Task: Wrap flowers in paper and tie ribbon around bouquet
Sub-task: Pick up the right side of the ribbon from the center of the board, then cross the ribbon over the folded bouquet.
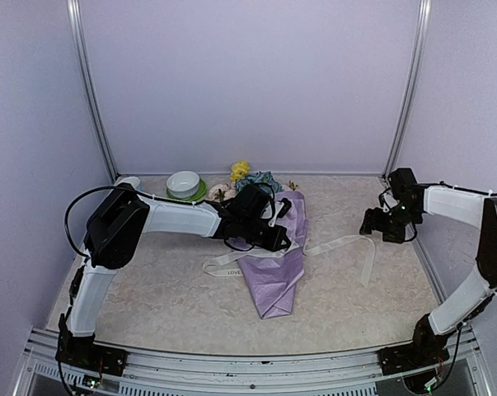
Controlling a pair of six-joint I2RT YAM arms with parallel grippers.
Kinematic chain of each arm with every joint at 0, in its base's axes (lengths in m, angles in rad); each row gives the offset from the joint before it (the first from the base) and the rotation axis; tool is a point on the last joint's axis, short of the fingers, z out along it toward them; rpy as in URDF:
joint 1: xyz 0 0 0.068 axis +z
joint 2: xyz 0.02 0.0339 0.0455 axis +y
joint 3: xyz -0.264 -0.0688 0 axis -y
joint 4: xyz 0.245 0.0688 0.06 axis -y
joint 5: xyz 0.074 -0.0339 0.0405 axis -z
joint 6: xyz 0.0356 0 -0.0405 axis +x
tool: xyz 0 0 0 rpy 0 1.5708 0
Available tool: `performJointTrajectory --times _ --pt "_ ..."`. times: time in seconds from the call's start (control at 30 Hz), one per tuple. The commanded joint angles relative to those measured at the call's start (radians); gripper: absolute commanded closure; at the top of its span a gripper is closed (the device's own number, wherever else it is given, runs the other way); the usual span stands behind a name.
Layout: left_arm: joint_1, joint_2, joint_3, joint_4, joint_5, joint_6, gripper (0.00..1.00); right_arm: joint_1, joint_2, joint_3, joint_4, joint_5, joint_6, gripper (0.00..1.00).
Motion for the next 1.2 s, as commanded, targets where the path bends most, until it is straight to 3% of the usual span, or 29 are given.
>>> performJointTrajectory --times 0.0,0.1,0.23,0.27,0.43,0.7,0.87,0.97,1.17 --pt "0.003 0.018 0.0 0.02 0.024 -0.001 1.0 -0.055 0.138 0.026 -0.062 0.146 -0.053 0.16" --pt "0.0 0.015 -0.005 0.018 0.024 0.002 1.0 -0.057 0.198 0.027 -0.02 0.107 -0.083 0.18" --pt "-0.001 0.016 -0.006 0.017 0.024 0.004 1.0 -0.058 0.264 0.027 0.028 0.02 -0.111 0.29" --pt "0.001 0.014 -0.004 0.017 0.022 0.004 1.0 -0.059 0.28 0.028 0.038 0.04 -0.112 0.36" --pt "0.001 0.006 -0.003 0.012 0.01 0.01 1.0 -0.08 0.298 0.04 0.059 0.043 -0.119 1.0" --pt "0.017 0.003 -0.005 -0.003 -0.006 0.021 1.0 -0.086 -0.017 0.278 -0.132 0.111 -0.167 1.0" --pt "0.035 -0.001 -0.006 -0.006 -0.012 0.023 1.0 -0.065 -0.239 0.517 -0.171 -0.19 -0.271 1.0" --pt "0.043 0.0 -0.005 -0.005 -0.01 0.022 1.0 0.023 -0.309 0.562 -0.12 -0.417 -0.279 1.0" --pt "0.054 0.0 -0.002 0.002 0.001 0.018 1.0 0.383 -0.292 0.415 0.185 -0.592 -0.201 1.0"
